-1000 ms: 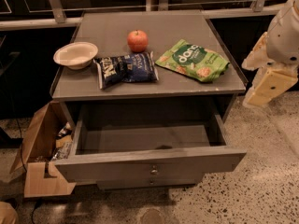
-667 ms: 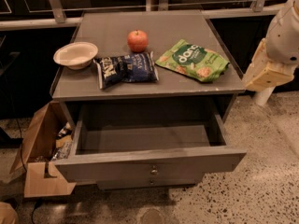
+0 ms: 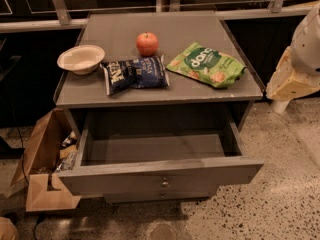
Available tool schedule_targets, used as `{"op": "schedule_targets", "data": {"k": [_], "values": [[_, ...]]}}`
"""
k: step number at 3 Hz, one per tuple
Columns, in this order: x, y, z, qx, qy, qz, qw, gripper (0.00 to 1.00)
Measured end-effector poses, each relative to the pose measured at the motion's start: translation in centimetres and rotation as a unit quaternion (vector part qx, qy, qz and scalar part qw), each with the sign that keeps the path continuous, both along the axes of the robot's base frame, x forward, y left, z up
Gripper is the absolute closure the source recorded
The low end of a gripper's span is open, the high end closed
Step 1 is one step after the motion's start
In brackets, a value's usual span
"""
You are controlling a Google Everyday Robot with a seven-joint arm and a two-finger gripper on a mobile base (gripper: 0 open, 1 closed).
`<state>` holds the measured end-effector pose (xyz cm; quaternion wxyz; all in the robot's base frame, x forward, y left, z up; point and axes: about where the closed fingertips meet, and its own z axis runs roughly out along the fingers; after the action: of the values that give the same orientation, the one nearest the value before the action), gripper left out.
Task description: Close top drawer
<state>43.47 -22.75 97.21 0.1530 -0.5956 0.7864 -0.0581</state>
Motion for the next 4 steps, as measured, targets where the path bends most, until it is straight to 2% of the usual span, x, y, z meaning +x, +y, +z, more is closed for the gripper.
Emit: {"op": "schedule_targets", "data": {"k": [1, 2, 3, 4], "values": [[-1.2, -2.6, -3.6, -0.022, 0.010, -0.012, 0.9996, 1.00], [-1.9, -5.0, -8.5, -0.017, 0.033, -0.025, 0.9990, 1.00], [-2.1, -6.3, -14.0, 0.007, 0.062, -0.039, 0.9973, 1.00], [-2.1, -6.3, -14.0, 0.007, 0.062, -0.039, 0.9973, 1.00]]}}
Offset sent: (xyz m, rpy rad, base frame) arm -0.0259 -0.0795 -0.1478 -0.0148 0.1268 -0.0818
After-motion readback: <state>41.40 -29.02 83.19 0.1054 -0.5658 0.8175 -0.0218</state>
